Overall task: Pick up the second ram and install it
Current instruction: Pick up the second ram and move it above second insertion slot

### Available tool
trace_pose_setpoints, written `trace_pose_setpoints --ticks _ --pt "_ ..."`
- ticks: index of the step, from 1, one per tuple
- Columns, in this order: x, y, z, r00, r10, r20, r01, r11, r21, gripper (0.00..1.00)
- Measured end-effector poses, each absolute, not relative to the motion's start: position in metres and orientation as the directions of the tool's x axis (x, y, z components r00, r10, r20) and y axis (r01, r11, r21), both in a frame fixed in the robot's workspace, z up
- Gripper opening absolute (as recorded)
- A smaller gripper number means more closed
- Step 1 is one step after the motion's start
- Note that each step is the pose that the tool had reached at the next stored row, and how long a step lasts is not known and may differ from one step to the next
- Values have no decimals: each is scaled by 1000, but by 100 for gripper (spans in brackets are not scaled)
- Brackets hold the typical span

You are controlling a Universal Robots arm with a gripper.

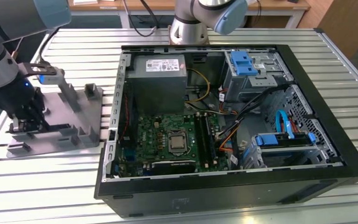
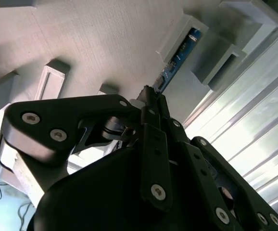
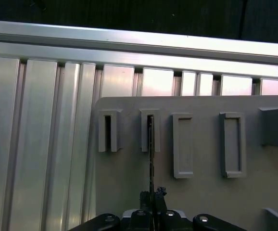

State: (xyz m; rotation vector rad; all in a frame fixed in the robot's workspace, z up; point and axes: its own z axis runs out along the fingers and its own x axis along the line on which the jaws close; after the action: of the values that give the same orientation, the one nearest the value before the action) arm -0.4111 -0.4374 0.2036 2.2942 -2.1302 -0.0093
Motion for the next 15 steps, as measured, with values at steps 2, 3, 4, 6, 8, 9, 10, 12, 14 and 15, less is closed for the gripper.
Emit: trace_pose_setpoints --ticks 2,3,4,6,8,9,10,12,14,15 --pt "-411 -437 209 74 -997 3 -997 -74 12 14" --pt "-411 -437 211 74 -997 2 -997 -74 12 14" --pt "-411 -437 214 74 -997 2 -997 -74 12 14" --pt "-411 -437 218 74 -997 2 -997 -74 12 14" --pt "-411 -437 221 74 -997 1 -997 -74 12 14" --pt "-411 -437 223 74 -997 1 -997 -74 12 14" --pt "-411 -437 225 74 -997 0 -997 -74 12 14" --pt "-411 -437 227 74 -997 0 -997 -74 12 14" --pt "-411 -437 230 74 -997 -1 -997 -74 12 14" --pt "-411 -437 231 74 -997 -1 -997 -74 12 14"
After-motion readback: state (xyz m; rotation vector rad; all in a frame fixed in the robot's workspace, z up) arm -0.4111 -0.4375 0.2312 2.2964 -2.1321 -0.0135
